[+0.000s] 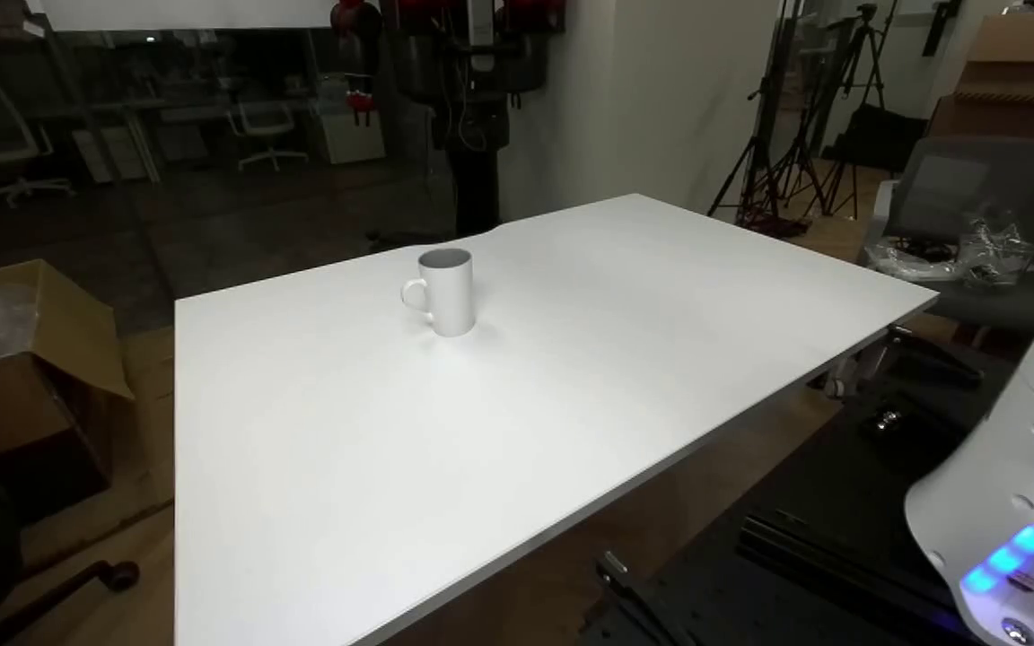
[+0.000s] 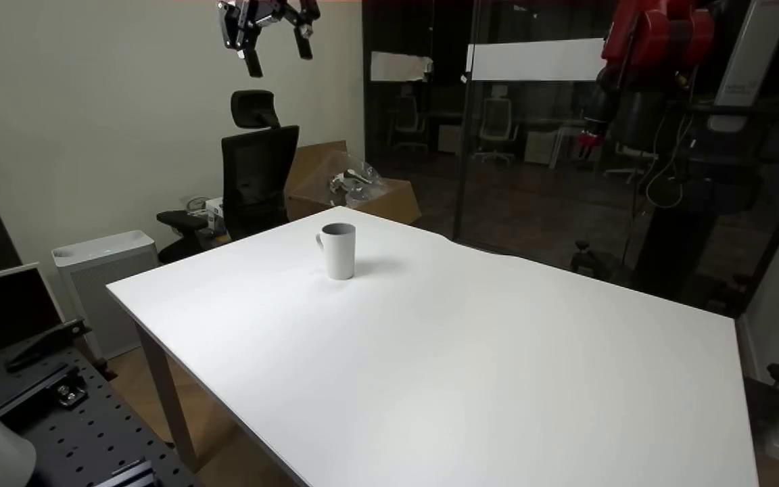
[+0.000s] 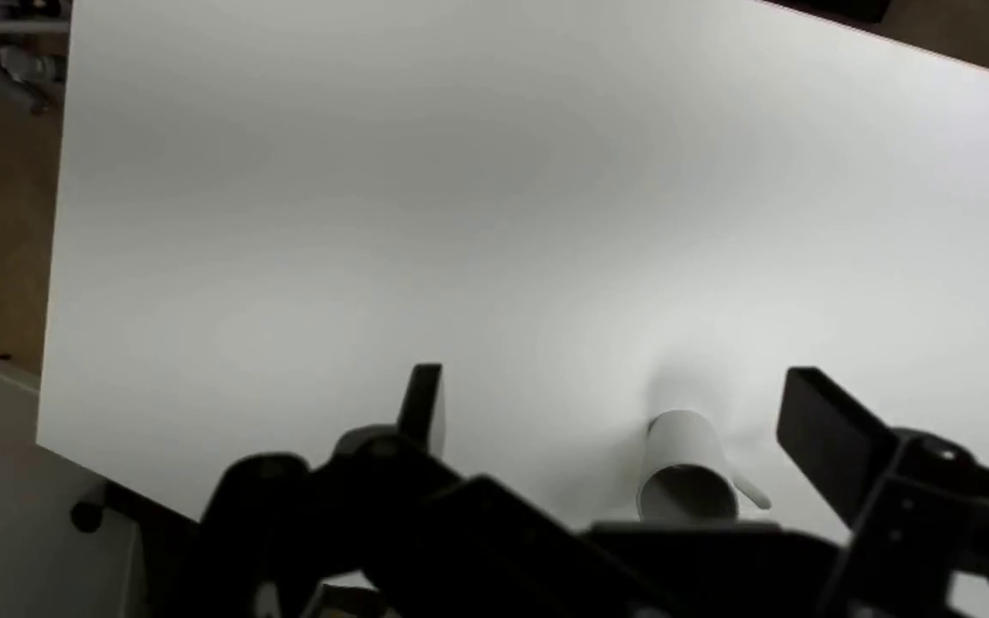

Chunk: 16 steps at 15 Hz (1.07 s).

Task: Move the mug forwards

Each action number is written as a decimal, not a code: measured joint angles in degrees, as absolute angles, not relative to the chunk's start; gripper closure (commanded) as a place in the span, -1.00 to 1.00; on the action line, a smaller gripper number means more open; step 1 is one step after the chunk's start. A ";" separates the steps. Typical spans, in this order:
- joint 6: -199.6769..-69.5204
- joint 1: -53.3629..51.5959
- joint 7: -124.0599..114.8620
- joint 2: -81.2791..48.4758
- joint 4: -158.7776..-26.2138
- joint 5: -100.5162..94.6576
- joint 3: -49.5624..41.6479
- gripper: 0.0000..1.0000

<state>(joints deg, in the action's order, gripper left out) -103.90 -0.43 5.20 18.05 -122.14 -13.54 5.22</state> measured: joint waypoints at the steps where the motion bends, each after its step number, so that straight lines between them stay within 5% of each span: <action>1: -106.29 -0.73 8.12 17.65 -122.21 -13.39 4.70 -1.00; 6: -118.76 -1.57 25.61 11.62 -121.22 -6.24 -0.51 -1.00; 16: -122.25 -1.73 28.19 3.50 -117.17 -4.82 -1.29 -1.00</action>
<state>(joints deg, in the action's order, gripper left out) -122.25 -1.73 28.19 3.50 -117.17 -4.82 -1.29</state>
